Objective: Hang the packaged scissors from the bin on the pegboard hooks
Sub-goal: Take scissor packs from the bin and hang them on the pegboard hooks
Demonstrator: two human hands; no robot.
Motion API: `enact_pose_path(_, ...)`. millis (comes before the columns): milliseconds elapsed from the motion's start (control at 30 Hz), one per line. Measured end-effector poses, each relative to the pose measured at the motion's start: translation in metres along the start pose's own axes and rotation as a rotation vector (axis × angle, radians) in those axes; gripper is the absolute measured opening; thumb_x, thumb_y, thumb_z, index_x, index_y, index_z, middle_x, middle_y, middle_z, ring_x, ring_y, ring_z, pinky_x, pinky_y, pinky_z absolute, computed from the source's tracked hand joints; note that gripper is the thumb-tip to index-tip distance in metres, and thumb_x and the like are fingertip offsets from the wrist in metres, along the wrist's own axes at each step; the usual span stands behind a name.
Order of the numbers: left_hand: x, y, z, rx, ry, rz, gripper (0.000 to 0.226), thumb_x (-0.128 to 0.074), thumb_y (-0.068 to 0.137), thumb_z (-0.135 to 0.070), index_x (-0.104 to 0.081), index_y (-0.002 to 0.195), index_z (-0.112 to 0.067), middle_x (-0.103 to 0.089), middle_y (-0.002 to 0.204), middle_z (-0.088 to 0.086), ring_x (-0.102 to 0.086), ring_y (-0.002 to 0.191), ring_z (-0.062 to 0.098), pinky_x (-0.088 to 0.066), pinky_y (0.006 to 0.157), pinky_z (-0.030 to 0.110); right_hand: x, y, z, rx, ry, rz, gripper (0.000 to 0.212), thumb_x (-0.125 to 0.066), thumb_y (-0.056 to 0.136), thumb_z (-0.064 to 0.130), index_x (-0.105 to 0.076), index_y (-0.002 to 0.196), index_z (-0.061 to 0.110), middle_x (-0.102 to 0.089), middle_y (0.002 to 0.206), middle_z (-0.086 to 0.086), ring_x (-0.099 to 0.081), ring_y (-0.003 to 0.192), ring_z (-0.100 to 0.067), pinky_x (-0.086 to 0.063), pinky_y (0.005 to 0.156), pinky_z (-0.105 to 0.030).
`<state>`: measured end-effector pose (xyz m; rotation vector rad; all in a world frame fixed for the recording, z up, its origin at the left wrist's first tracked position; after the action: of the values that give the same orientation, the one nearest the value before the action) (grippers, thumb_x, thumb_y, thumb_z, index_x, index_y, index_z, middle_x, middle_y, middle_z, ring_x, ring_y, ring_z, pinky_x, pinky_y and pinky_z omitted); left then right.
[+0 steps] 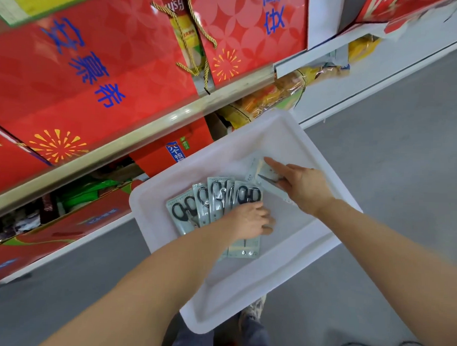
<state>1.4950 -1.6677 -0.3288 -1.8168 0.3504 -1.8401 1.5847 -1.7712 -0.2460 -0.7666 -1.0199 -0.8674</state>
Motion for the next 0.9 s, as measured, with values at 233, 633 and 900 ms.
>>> enact_pose_path(233,0.008,-0.005,0.038,0.129,0.057,0.183,0.068,-0.064,0.083,-0.054,-0.043,0.135,-0.015,-0.052,0.128,0.002,-0.045,0.117,0.021,-0.028,0.104,0.031,0.019,-0.011,-0.006,-0.257,0.244,-0.033,0.062,-0.063,0.087,0.017,-0.043,0.142,0.038,-0.068,0.114,-0.005,-0.062,0.101,-0.027,-0.05,0.082,-0.035)
enact_pose_path(633,0.02,-0.133,0.075,0.979,-0.849,-0.423,0.029,-0.053,0.099,-0.03,-0.049,0.121,-0.011,-0.065,0.106,0.005,-0.065,0.091,0.027,-0.05,0.069,0.036,0.054,-0.027,0.027,-0.583,0.987,-0.145,0.056,-0.062,0.089,0.015,-0.049,0.127,0.054,-0.07,0.097,0.001,-0.071,0.084,-0.018,-0.061,0.07,-0.039)
enact_pose_path(900,0.085,-0.262,0.059,1.396,-1.764,-1.605,0.021,-0.068,0.092,-0.014,-0.068,0.112,-0.021,-0.075,0.102,-0.009,-0.07,0.094,0.008,-0.054,0.078,0.02,0.13,0.005,0.11,-0.342,1.23,-0.225,0.062,-0.062,0.086,-0.003,-0.053,0.136,0.034,-0.075,0.099,-0.004,-0.071,0.09,-0.026,-0.059,0.079,-0.04)
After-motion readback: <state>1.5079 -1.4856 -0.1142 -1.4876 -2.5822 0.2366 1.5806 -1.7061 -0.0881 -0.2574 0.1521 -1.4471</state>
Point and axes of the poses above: each hand's wrist, its own y-axis towards the middle knuckle, its own x-axis out of the back of the hand, z = x × y, the point moved 5 cm from there along y, towards the middle knuckle
